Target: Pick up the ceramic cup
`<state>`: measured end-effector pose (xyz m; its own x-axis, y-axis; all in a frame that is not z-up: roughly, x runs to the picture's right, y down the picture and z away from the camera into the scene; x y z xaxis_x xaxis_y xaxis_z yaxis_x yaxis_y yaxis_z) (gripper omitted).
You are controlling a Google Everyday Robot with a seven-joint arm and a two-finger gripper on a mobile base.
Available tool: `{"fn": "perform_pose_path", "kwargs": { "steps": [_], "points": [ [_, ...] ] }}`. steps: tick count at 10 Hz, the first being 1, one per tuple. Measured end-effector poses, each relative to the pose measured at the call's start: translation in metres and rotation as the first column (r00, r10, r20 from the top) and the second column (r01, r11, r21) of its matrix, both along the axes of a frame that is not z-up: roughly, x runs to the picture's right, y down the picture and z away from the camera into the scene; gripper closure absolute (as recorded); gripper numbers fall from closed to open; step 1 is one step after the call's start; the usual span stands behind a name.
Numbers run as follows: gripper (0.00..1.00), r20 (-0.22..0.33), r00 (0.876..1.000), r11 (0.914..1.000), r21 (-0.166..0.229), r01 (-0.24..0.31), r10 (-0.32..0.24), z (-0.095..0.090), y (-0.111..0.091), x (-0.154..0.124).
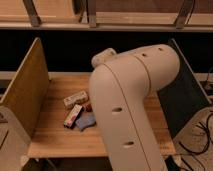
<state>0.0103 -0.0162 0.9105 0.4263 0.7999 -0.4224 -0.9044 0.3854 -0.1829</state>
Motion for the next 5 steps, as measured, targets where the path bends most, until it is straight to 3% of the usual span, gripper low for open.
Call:
{"fn": "perform_pose_path", "kwargs": {
  "steps": [2,5],
  "points": [
    [0.25,0.004,1.000,0.9995,-0.029,-0.010,0.010,0.0055,0.0041,0.0007],
    [0.55,0.008,1.000,0.9987,-0.049,-0.009,0.010,0.0120,0.0037,0.0021]
  ]
}}
